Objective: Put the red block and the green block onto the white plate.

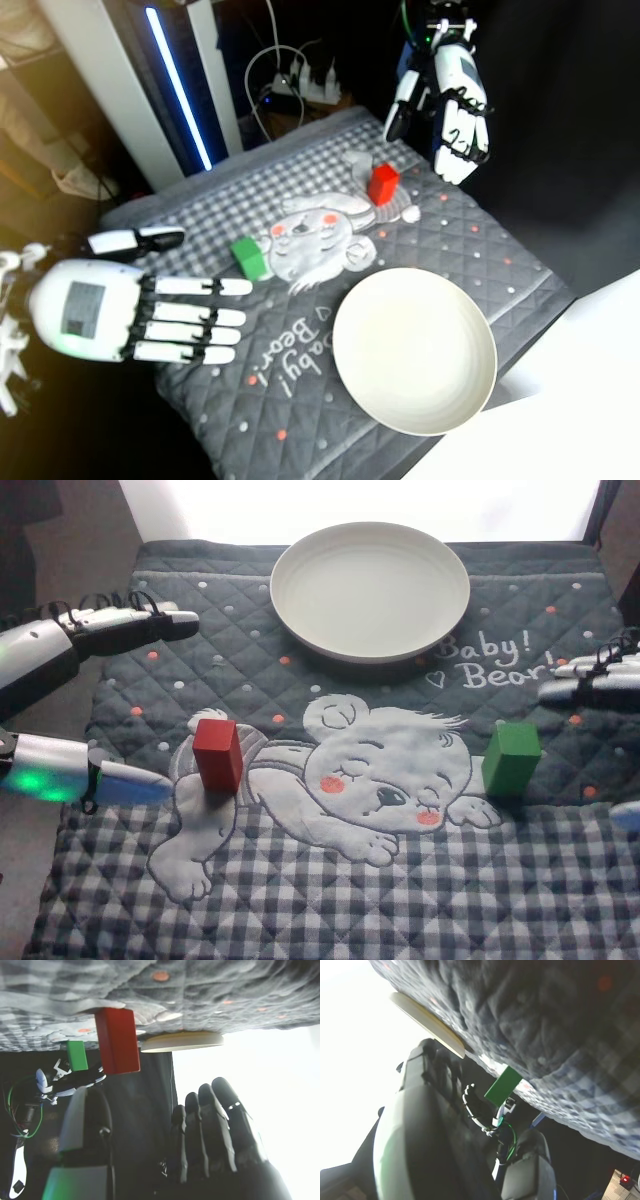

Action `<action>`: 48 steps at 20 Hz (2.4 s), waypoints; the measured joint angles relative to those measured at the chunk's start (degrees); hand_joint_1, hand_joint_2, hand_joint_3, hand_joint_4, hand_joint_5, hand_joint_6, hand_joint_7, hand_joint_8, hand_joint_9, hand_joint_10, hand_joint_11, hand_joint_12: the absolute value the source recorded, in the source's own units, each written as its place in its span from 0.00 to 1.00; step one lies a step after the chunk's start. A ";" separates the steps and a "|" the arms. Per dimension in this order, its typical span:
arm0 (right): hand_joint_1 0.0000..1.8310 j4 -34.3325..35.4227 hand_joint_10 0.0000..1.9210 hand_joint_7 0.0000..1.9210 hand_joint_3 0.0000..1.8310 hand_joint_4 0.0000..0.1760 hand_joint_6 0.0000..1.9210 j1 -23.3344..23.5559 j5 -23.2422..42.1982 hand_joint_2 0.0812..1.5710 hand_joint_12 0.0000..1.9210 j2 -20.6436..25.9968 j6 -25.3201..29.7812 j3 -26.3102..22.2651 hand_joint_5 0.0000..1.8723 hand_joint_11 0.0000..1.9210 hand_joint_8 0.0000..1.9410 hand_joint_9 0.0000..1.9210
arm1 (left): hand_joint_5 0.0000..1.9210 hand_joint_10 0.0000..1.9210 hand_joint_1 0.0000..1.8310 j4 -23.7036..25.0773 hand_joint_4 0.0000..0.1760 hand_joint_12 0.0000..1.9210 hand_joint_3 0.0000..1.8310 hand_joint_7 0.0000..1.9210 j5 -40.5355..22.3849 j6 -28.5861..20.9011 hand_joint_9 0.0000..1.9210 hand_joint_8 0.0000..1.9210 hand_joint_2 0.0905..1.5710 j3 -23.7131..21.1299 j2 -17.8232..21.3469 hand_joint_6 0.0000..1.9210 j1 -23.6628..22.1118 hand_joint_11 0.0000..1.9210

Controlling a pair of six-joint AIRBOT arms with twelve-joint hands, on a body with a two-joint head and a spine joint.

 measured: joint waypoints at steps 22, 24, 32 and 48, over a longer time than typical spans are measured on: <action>0.51 -12.20 0.01 0.22 0.00 0.69 0.00 16.26 -7.17 0.52 0.37 -5.07 -0.48 1.33 0.21 0.11 0.01 0.24 | 0.08 0.00 0.53 19.52 0.20 0.29 0.00 0.07 15.65 -8.83 0.09 0.00 0.49 6.43 -6.51 0.00 -12.48 0.00; 0.55 -12.83 0.02 0.30 0.00 0.41 0.00 16.26 -9.20 0.53 0.57 -5.81 -0.48 1.60 0.24 0.11 0.00 0.33 | 0.11 0.01 0.52 19.47 0.14 0.34 0.00 0.12 16.00 -8.90 0.12 0.01 0.50 6.45 -6.49 0.01 -12.48 0.00; 0.65 -12.90 0.81 0.42 0.00 0.00 0.00 16.26 -10.58 0.55 0.97 -6.29 -0.46 2.05 0.45 0.33 0.58 0.38 | 0.51 0.06 0.44 18.34 0.00 0.71 0.00 0.55 17.09 -8.96 0.49 0.02 0.62 7.26 -7.21 0.01 -12.52 0.12; 0.67 -12.81 0.79 0.54 0.00 0.00 0.20 16.26 -10.47 0.62 0.98 -6.80 1.01 2.54 0.69 0.39 0.58 0.46 | 0.64 0.81 0.69 13.92 0.00 1.00 0.00 0.51 15.15 -9.22 0.46 0.68 0.66 7.74 -7.23 0.17 -10.49 0.37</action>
